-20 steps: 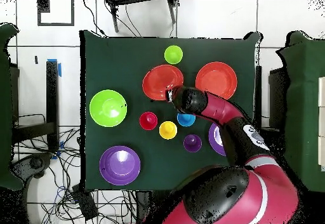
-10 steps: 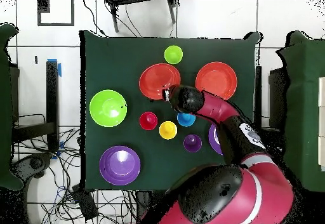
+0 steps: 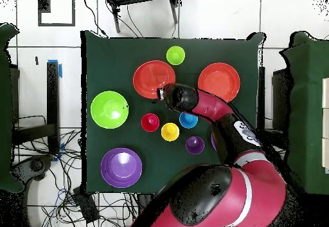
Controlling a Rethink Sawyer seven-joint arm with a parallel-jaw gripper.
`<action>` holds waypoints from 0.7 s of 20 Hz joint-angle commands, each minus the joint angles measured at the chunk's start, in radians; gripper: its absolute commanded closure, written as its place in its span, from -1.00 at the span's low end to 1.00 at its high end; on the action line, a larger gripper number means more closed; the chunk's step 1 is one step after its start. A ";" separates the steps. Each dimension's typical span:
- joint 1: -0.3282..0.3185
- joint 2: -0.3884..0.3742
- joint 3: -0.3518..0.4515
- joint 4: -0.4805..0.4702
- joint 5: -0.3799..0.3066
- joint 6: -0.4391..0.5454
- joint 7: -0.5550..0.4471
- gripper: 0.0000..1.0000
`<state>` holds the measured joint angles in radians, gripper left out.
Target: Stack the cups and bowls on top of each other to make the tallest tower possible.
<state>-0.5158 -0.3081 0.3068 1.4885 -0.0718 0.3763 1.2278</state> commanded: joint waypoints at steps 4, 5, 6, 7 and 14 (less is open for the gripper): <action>0.014 0.034 0.051 0.010 0.015 0.026 0.136 -1.00; 0.013 0.031 0.048 0.022 0.013 0.021 0.140 -1.00; 0.013 0.028 0.045 0.030 0.013 0.020 0.144 -1.00; 0.015 0.026 0.043 0.032 0.013 0.021 0.147 -1.00; 0.035 0.015 0.018 0.024 0.017 0.070 0.150 -1.00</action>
<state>-0.5156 -0.3106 0.3071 1.4919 -0.0718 0.3763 1.2278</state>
